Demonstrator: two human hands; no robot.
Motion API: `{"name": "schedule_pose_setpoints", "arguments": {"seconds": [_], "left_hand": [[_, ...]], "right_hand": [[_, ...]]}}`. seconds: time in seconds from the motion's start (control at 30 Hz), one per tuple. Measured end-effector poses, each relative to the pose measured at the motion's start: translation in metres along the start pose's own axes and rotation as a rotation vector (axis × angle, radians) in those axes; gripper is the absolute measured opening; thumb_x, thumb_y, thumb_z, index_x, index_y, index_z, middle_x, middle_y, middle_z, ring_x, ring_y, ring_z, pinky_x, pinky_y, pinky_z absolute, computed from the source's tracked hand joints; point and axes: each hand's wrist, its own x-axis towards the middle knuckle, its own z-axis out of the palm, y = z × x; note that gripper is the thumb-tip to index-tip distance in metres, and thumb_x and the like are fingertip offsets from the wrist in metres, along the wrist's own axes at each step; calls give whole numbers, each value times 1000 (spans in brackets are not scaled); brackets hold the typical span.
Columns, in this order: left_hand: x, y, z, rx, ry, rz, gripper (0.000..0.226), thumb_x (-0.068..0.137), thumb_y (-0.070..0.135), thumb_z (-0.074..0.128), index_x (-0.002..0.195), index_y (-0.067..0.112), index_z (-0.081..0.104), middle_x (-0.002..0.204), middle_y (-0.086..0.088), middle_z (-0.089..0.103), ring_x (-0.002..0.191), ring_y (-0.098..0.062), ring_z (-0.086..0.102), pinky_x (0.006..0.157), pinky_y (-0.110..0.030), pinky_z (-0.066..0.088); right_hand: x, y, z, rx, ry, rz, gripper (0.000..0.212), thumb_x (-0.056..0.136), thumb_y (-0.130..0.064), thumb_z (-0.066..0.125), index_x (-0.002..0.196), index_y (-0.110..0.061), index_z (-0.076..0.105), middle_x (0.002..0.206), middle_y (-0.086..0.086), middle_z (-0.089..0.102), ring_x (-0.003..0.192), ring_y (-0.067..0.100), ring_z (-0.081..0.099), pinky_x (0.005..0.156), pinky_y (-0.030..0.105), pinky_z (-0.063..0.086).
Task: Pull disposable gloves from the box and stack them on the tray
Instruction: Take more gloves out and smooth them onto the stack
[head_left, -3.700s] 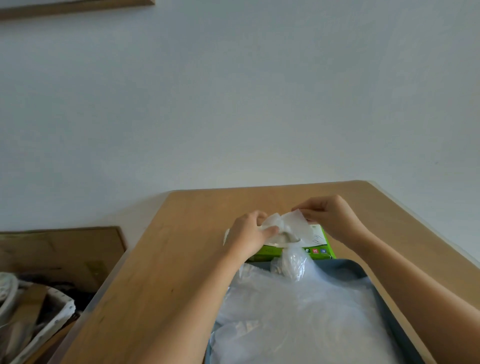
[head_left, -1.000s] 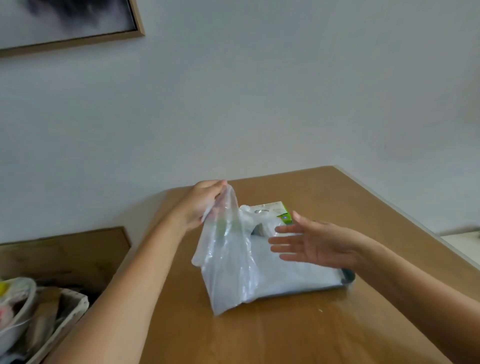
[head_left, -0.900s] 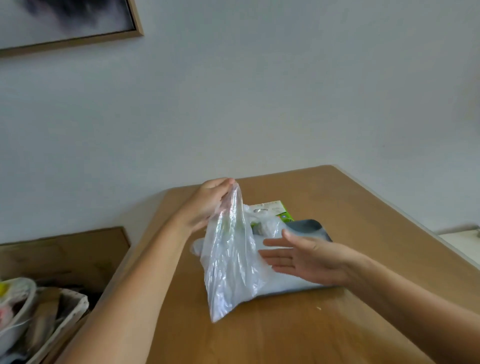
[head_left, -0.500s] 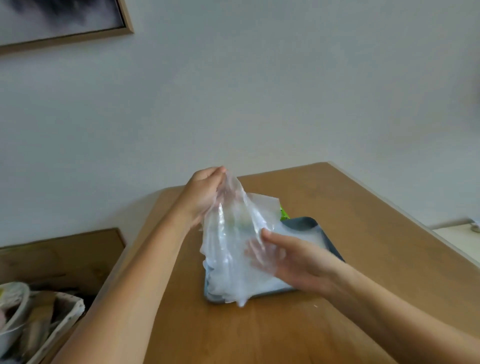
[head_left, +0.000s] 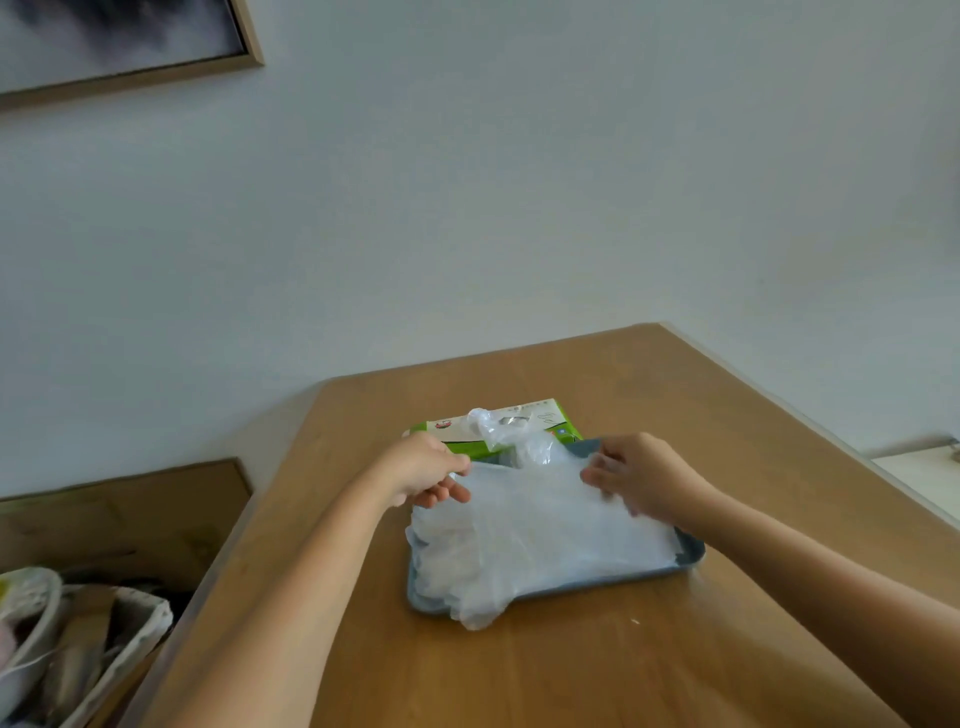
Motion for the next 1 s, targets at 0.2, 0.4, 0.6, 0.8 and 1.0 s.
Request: {"name": "schedule_pose_setpoints", "arguments": {"seconds": [0.2, 0.4, 0.6, 0.8, 1.0], "left_hand": [[18, -13, 12, 270, 397, 130, 11, 90, 13, 54, 93, 16, 64, 73, -1, 61, 60, -21, 53, 57, -22, 48], [-31, 13, 60, 224, 266, 758, 15, 91, 10, 58, 97, 13, 71, 96, 5, 69, 87, -7, 60, 78, -14, 43], [-41, 0, 121, 443, -21, 786, 27, 98, 12, 42, 112, 8, 64, 124, -7, 63, 116, -25, 56, 101, -30, 41], [-37, -15, 128, 416, 31, 679, 51, 99, 3, 37, 144, 27, 43, 151, 9, 38, 140, -8, 32, 109, -11, 13], [-36, -19, 126, 386, -14, 670, 46, 101, 9, 37, 142, 28, 46, 148, 10, 43, 136, -6, 37, 113, -17, 23]], "right_hand": [[11, 16, 13, -246, 71, 48, 34, 88, -26, 60, 64, -16, 39, 78, 8, 69, 60, 20, 51, 54, 29, 37], [14, 18, -2, -216, 38, 38, 14, 89, -25, 61, 80, -14, 62, 69, -3, 70, 71, 16, 62, 59, 27, 45], [13, 21, 0, -265, -5, -8, 9, 87, -27, 62, 82, -19, 60, 75, -5, 59, 68, 14, 52, 54, 22, 36], [-4, 13, -3, -509, 271, -153, 20, 90, -39, 58, 96, -22, 49, 91, -6, 52, 80, 16, 48, 62, 27, 34], [-21, 5, -5, -637, 2, -264, 31, 94, -50, 47, 80, -28, 64, 87, -10, 63, 81, 9, 56, 69, 22, 41]]}}
